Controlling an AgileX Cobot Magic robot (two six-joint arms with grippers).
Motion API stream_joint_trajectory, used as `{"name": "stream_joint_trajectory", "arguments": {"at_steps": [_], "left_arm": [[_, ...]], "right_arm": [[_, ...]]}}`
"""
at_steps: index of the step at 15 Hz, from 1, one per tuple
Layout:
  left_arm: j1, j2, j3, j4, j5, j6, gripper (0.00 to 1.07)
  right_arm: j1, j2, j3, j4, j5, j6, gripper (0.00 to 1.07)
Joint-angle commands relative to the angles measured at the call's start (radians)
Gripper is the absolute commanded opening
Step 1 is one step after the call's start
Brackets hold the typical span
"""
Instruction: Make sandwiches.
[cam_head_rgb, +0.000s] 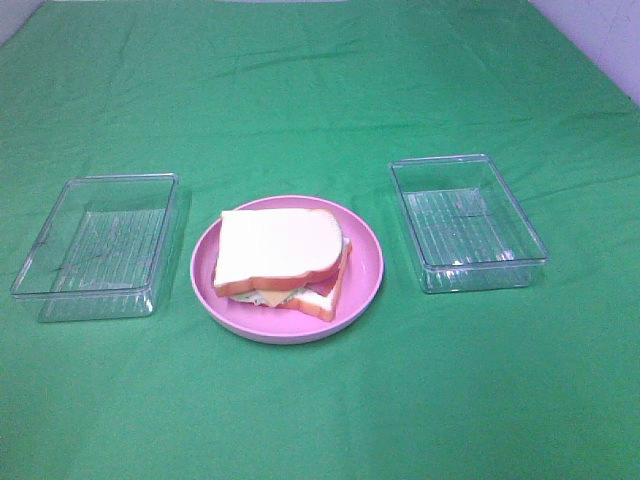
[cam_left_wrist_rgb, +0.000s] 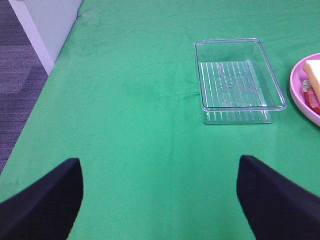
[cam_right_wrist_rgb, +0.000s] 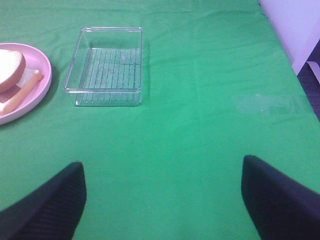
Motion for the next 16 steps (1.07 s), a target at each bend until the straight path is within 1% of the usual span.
{"name": "stream_joint_trajectory", "arguments": {"at_steps": [1,6,9,16], "left_arm": [[0.0,-0.02,0.001,-0.007,-0.011,-0.002,0.81],[0.0,-0.02,0.001,-0.017,-0.011,-0.002,0.81],[0.0,-0.02,0.001,-0.041,-0.011,0.025,0.81],[0.0,-0.02,0.001,-0.052,-0.011,0.025,0.81]], "right_arm": [[-0.007,-0.015,0.005,-0.002,-0.007,-0.012,0.8],[-0.007,-0.015,0.005,-0.002,-0.007,-0.012,0.8],[-0.007,-0.015,0.005,-0.002,-0.007,-0.012,0.8],[-0.007,-0.015,0.005,-0.002,-0.007,-0.012,0.8]]}}
